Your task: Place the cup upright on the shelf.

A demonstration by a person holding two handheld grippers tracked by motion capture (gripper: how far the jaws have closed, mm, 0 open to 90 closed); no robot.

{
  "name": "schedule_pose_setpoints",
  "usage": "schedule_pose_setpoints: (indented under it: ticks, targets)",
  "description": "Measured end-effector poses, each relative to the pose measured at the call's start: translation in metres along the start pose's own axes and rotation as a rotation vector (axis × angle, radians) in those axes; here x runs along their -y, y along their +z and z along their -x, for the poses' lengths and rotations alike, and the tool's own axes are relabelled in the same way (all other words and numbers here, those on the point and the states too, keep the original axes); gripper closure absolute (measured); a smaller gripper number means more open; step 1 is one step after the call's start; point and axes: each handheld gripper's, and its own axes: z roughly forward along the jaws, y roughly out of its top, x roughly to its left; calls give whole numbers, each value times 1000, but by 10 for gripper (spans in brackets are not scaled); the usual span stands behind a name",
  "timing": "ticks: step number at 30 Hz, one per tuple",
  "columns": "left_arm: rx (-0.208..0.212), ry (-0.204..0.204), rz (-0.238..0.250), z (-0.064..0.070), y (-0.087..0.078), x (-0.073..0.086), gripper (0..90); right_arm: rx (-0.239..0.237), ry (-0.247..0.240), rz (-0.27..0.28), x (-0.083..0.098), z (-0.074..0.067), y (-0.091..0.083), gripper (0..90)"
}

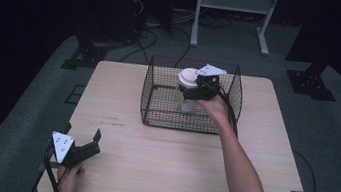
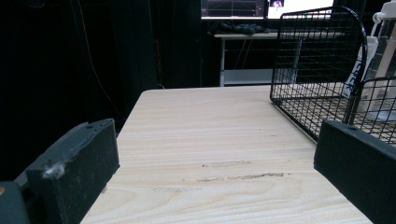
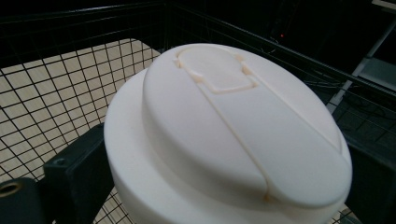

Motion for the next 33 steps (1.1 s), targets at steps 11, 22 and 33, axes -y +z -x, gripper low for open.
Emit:
schedule_pose_setpoints:
  ticks: [11, 22, 33]
  targets:
    - [1, 4, -1, 0, 0, 0, 0, -12, 2, 23, -2, 1, -6, 9]
    - [5, 6, 3, 0, -1, 0, 0, -19, 30, 60, -9, 3, -16, 0]
    - [5, 4, 3, 0, 0, 0, 0, -29, 38, 102, -22, 4, -33, 0]
